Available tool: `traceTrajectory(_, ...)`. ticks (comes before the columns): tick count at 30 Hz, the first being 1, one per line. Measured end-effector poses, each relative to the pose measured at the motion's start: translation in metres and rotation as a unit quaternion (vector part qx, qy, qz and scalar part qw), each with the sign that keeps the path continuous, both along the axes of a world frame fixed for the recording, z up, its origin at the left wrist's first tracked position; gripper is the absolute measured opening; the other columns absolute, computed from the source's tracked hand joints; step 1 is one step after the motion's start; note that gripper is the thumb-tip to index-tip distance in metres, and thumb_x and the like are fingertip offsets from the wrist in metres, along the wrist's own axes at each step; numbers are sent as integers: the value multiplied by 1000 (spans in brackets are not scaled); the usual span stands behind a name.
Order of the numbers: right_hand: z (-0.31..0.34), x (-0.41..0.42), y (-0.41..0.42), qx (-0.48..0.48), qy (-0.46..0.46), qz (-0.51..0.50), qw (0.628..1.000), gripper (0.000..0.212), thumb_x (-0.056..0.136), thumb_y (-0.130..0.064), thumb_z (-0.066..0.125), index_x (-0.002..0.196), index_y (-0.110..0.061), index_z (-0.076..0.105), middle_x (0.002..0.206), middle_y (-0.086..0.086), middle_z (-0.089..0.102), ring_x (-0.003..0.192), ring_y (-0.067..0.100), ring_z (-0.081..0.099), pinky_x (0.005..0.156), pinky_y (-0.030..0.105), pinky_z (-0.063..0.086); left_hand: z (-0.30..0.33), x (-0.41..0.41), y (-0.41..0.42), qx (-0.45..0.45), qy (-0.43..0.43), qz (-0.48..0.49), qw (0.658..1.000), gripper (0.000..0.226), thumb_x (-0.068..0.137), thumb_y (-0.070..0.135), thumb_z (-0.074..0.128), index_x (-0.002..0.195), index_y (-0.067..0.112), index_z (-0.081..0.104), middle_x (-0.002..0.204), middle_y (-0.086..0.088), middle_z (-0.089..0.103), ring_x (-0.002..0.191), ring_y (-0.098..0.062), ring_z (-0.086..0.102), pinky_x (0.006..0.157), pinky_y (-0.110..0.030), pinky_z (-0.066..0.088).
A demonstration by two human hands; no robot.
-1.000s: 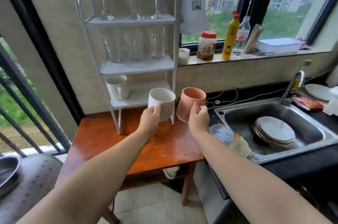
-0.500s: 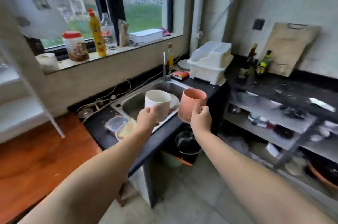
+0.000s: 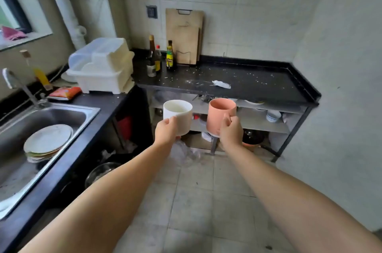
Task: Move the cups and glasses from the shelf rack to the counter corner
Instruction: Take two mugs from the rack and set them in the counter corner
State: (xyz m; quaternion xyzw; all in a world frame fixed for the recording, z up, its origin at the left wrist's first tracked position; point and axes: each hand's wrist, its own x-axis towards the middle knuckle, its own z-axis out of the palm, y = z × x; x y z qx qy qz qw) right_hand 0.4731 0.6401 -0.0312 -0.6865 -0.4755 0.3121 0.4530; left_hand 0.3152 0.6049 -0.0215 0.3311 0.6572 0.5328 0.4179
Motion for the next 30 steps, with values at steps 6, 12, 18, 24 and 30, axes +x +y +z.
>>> traceTrajectory(6,-10,89,70,-1,3,-83,997,32,101,-26,39,102,2,54,110,25,65,105,38,61,82,37,46,-7,81,101,-15,-9,-104,994,24,95,22,38,94,8,57,85,-9,53,78,-22,53,88,-46,54)
traceTrajectory(12,-7,152,172,9,-1,-155,988,29,102,-28,36,97,-2,50,108,24,63,102,38,59,81,40,46,-6,146,227,-14,5,-190,982,21,96,20,37,97,8,54,98,-14,54,90,-30,54,89,-48,55)
traceTrajectory(18,8,208,263,5,-8,-193,981,36,103,-27,34,115,1,52,106,14,59,104,31,57,76,30,38,9,201,339,-11,21,-247,969,26,91,25,39,75,16,58,89,-9,56,88,-28,54,91,-49,55)
traceTrajectory(24,1,276,356,-6,-42,-206,978,36,103,-25,35,121,2,50,121,20,59,112,34,56,77,31,39,1,270,439,-25,22,-272,962,20,95,21,37,101,12,55,107,-11,54,93,-26,55,87,-42,57)
traceTrajectory(30,-6,360,469,-17,-37,-187,981,40,104,-27,34,129,1,48,126,19,58,115,34,56,79,27,35,-13,352,552,-44,-1,-247,968,22,98,20,38,111,14,54,112,-8,52,98,-25,53,83,-37,56)
